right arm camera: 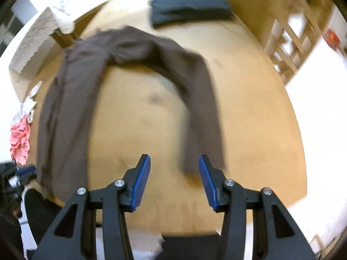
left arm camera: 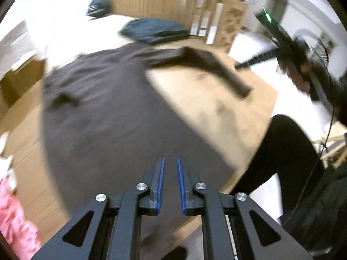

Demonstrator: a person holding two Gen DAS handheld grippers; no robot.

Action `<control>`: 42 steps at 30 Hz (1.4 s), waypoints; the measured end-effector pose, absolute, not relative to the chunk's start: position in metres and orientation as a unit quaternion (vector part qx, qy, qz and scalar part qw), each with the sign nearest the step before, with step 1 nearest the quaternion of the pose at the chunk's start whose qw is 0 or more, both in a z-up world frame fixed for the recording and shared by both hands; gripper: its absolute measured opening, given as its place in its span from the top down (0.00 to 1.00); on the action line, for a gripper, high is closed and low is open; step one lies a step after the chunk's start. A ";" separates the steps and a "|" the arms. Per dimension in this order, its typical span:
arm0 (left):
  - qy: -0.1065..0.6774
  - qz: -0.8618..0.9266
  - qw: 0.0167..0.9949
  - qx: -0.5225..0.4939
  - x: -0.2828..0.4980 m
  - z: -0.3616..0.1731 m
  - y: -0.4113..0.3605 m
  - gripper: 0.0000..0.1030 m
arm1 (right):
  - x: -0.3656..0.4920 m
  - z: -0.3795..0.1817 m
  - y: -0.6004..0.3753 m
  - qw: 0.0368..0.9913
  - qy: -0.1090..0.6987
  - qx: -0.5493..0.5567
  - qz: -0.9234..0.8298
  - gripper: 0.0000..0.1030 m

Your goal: Fold clothes

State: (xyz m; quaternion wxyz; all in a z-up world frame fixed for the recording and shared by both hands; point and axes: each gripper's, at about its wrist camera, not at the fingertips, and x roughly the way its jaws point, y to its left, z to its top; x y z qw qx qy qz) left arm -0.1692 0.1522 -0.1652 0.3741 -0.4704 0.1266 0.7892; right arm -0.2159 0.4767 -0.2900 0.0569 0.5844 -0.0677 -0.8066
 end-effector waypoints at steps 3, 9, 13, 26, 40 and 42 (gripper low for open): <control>0.121 0.775 0.397 -0.476 -0.174 -0.171 0.194 0.89 | -0.205 -0.298 0.498 0.040 -0.075 0.579 -0.811 0.55; 0.170 0.783 0.363 -0.475 -0.226 -0.173 0.237 0.89 | -0.217 -0.318 0.534 0.049 -0.175 0.578 -0.796 0.55; 0.200 0.789 0.353 -0.461 -0.267 -0.177 0.259 0.89 | -0.214 -0.306 0.538 0.065 -0.201 0.565 -0.798 0.62; 0.214 0.804 0.306 -0.463 -0.393 -0.215 0.306 0.85 | -0.211 -0.270 0.604 0.076 -0.328 0.491 -0.804 0.96; 0.259 0.788 0.309 -0.466 -0.397 -0.223 0.307 0.75 | -0.221 -0.261 0.649 -0.052 -0.271 0.502 -0.820 0.61; 0.268 0.785 0.302 -0.470 -0.399 -0.229 0.307 0.76 | -0.212 -0.271 0.641 -0.033 -0.281 0.514 -0.810 0.61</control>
